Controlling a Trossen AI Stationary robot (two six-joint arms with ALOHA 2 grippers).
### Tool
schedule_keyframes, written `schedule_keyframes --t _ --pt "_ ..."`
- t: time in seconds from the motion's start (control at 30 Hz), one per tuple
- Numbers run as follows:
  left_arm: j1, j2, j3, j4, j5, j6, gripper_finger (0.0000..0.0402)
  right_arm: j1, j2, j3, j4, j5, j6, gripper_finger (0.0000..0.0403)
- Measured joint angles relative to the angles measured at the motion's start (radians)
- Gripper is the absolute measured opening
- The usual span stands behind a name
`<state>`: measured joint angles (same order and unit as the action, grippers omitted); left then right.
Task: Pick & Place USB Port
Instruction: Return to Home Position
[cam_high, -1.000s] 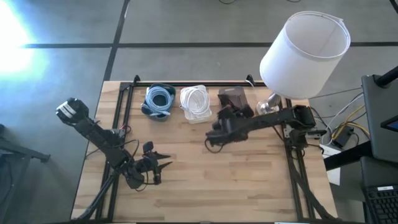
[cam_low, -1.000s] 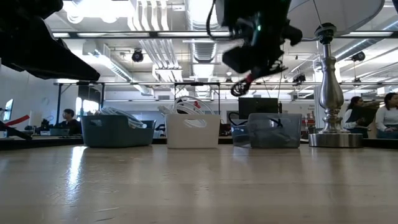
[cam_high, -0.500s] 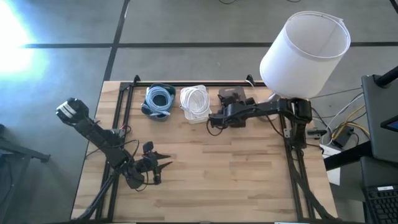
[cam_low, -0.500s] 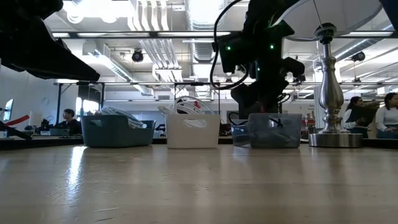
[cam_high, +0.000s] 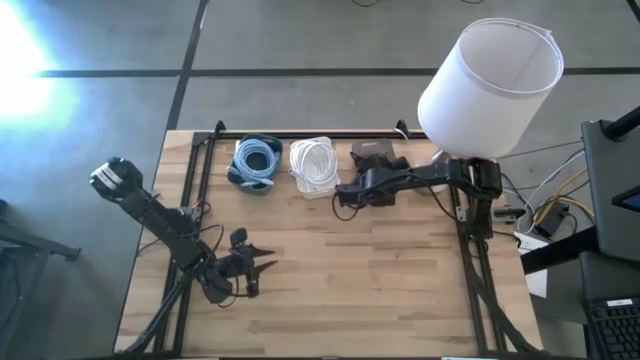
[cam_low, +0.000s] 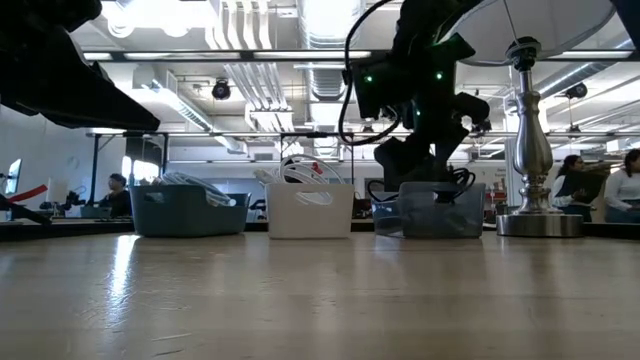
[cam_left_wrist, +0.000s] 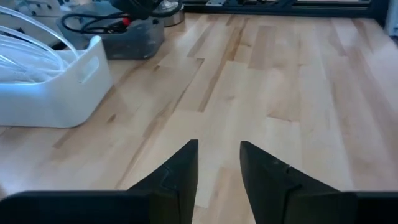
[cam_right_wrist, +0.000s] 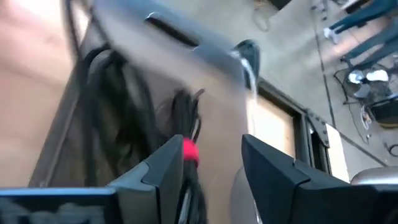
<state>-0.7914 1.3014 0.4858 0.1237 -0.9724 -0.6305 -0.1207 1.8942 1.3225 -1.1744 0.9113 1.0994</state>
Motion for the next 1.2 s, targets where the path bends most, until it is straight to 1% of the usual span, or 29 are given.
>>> schedule_keyframes --t 0.17,0.33,0.43,0.57,0.7,0.77,0.83,0.87,0.97,1.03,1.13,1.2 --pt "-0.003 -0.026 0.012 0.015 0.034 0.019 0.0122 0.072 -0.004 0.047 -0.001 -0.117 -0.141 0.0169" --pt "-0.013 -0.118 0.051 0.000 0.037 0.140 0.0122 0.214 -0.043 0.108 -0.003 -0.132 -0.242 0.0168" --pt "-0.016 -0.210 0.070 -0.059 0.036 0.211 0.0122 0.316 -0.095 0.140 0.002 -0.130 -0.284 0.0167" --pt "-0.017 -0.359 0.087 -0.200 0.027 0.211 0.0122 0.465 -0.195 0.143 0.014 -0.128 -0.413 0.0167" --pt "-0.018 -0.501 0.069 -0.315 -0.035 0.215 0.0122 0.623 -0.298 0.098 0.055 -0.128 -0.479 0.0166" --pt "-0.018 -0.556 0.046 -0.355 -0.091 0.218 0.0122 0.693 -0.357 0.047 0.109 -0.127 -0.485 0.0166" --pt "-0.018 -0.603 0.011 -0.361 -0.147 0.240 0.0122 0.751 -0.424 -0.031 0.190 -0.126 -0.503 0.0166" --pt "-0.017 -0.625 -0.008 -0.361 -0.155 0.256 0.0122 0.775 -0.460 -0.079 0.242 -0.127 -0.524 0.0166" --pt "-0.012 -0.679 -0.067 -0.359 -0.122 0.285 0.0122 0.819 -0.577 -0.239 0.454 -0.135 -0.621 0.0166" --pt "-0.003 -0.708 -0.106 -0.330 -0.086 0.279 0.0122 0.823 -0.670 -0.351 0.622 -0.172 -0.704 0.0166" --pt "0.021 -0.740 -0.176 -0.227 -0.017 0.303 0.0122 0.789 -0.807 -0.528 0.909 -0.263 -0.872 0.0166" --pt "0.041 -0.755 -0.221 -0.141 0.009 0.355 0.0122 0.746 -0.899 -0.641 1.107 -0.369 -0.985 0.0166"
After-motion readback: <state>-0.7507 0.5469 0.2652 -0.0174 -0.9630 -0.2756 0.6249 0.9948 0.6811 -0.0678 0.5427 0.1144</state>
